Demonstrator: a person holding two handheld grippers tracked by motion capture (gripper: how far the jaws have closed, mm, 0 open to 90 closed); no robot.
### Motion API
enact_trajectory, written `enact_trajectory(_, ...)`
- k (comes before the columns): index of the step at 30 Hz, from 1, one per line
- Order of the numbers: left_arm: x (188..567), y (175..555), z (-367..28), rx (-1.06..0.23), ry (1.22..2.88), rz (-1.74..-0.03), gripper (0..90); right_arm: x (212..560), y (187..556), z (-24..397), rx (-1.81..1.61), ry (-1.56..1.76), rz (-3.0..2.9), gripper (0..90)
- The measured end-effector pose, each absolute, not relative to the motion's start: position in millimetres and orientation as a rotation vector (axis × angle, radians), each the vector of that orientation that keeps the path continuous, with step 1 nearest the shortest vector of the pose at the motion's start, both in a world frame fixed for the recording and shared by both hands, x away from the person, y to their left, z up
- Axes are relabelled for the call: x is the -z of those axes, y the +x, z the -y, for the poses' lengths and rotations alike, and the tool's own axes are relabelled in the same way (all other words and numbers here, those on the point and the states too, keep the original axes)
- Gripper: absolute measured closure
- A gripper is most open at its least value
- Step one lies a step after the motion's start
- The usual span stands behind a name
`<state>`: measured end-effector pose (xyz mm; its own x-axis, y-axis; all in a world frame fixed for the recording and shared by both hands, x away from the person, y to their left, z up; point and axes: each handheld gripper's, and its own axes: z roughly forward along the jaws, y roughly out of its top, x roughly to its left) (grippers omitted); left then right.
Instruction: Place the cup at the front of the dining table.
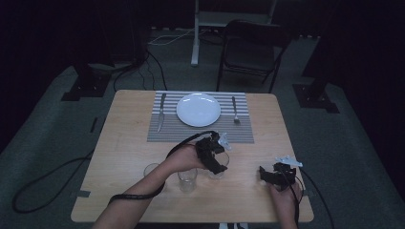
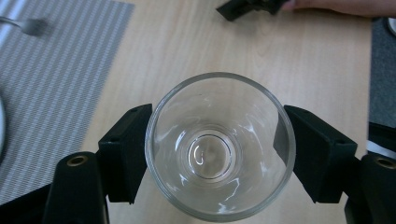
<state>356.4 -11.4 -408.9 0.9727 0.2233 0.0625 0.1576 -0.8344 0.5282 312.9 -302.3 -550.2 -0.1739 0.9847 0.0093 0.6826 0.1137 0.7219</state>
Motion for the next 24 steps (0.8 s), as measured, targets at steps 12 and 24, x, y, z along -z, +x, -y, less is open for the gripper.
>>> enact_trajectory(12, 400, 381, -12, -0.227, 2.562, -0.385, 28.6, 550, 313, 302, -0.827, 1.616, -1.915, 12.4)
enact_trajectory(24, 392, 410, -65, -0.320, 2.559, -0.598, 28.6, 550, 313, 302, -0.826, 1.616, -1.916, 12.4)
